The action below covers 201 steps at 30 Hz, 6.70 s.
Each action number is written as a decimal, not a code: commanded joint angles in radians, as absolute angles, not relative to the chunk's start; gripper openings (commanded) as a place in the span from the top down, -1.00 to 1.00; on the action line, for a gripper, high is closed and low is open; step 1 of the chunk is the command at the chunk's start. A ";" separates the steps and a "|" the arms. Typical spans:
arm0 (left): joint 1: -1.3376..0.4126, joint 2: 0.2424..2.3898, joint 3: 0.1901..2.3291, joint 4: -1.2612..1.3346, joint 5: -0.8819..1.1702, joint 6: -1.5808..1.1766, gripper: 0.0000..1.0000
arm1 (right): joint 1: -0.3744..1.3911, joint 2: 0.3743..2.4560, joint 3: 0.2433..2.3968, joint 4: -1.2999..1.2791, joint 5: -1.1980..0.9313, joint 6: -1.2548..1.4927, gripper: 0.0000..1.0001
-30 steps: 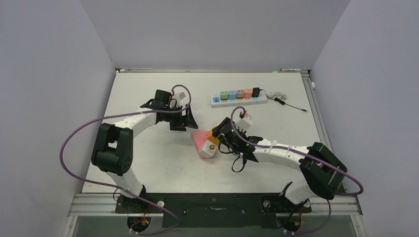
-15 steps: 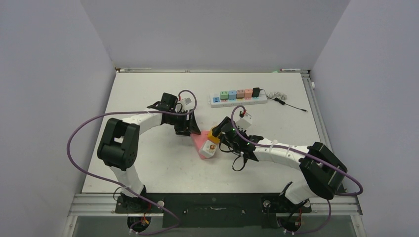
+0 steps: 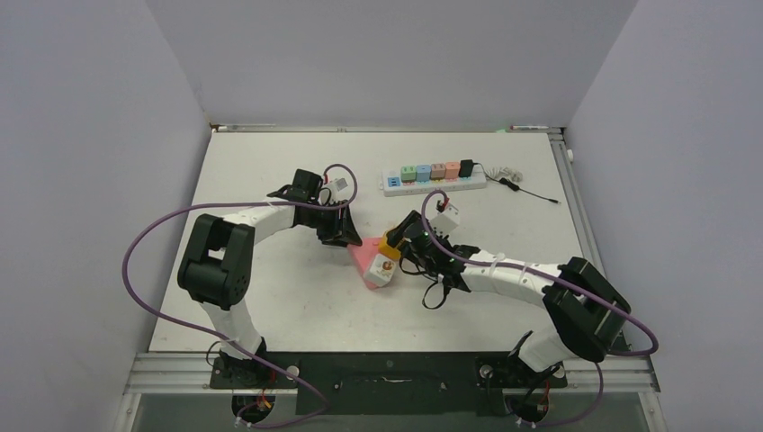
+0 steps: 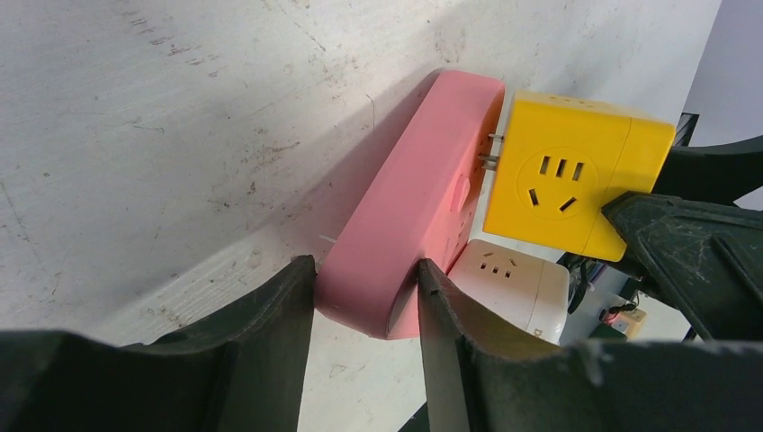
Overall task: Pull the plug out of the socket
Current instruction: Remove the plug from the socket.
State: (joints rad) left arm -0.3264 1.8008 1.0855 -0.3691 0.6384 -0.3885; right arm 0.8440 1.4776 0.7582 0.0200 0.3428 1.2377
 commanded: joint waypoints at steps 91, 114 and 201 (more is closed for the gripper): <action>-0.337 1.812 1.112 -0.390 0.519 -0.380 1.00 | 0.786 1.692 0.872 -0.105 0.265 1.168 0.89; -0.336 1.813 1.112 -0.397 0.499 -0.379 1.00 | 1.002 1.755 1.074 -0.290 0.574 1.086 0.89; -0.341 1.791 1.118 -0.419 0.439 -0.358 1.00 | 0.834 1.651 1.060 -0.286 0.386 1.050 0.89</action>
State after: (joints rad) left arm -0.3431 1.7947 1.1080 -0.4076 0.5125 -0.3836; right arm 0.8875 1.6997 1.1225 -0.3088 0.4713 1.0435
